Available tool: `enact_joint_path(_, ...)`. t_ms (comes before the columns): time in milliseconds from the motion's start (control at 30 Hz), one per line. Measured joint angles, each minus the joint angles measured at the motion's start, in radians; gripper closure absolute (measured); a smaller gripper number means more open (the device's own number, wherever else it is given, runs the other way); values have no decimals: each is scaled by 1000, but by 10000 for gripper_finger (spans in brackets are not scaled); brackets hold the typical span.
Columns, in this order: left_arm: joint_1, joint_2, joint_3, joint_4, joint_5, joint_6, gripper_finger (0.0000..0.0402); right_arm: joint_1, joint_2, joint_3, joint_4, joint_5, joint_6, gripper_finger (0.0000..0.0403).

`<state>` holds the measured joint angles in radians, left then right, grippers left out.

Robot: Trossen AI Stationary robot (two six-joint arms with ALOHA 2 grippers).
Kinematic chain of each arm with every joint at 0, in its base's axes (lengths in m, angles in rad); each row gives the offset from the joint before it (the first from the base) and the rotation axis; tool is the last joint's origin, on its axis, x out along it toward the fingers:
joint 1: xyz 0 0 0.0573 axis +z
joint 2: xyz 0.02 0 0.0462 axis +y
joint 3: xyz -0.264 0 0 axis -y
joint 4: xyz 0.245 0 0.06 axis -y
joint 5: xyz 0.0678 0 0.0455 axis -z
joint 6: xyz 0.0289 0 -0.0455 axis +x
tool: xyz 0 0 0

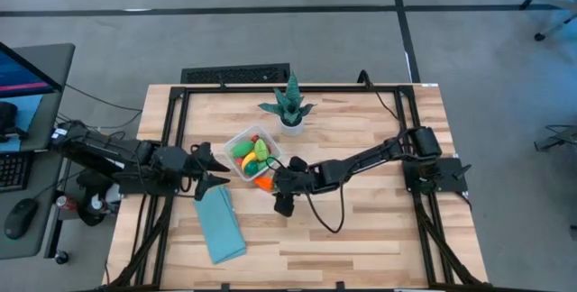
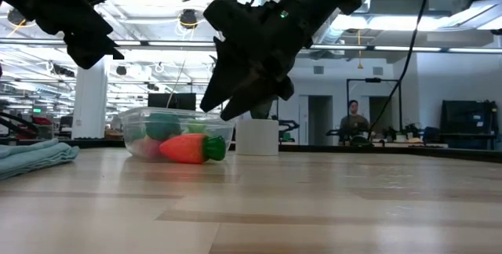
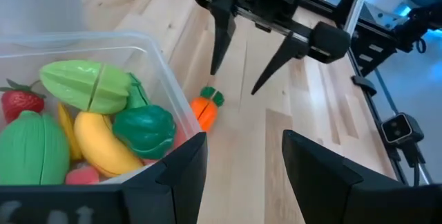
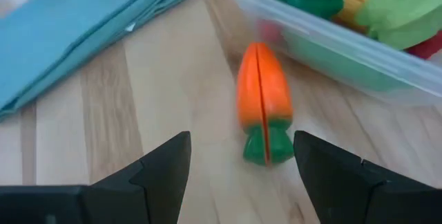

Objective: Pick and placing Produce into tupperware
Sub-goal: Put the orange carrot into the transparent container

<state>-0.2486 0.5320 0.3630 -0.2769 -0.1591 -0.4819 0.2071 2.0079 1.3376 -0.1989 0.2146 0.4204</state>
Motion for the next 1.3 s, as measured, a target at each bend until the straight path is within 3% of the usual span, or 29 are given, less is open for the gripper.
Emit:
enact_joint_path(267, -11, 0, 0, -2, -33, 16, 223, 1, 8, 0, 15, 6, -33, 152)
enact_joint_path(433, -11, 0, 0, -4, -36, 20, 223, -5, 8, 0, 20, 79, -89, 152)
enact_joint_path(1300, -11, 0, 0, -3, -91, 23, 223, -41, 10, -52, 140, 67, -116, 154)
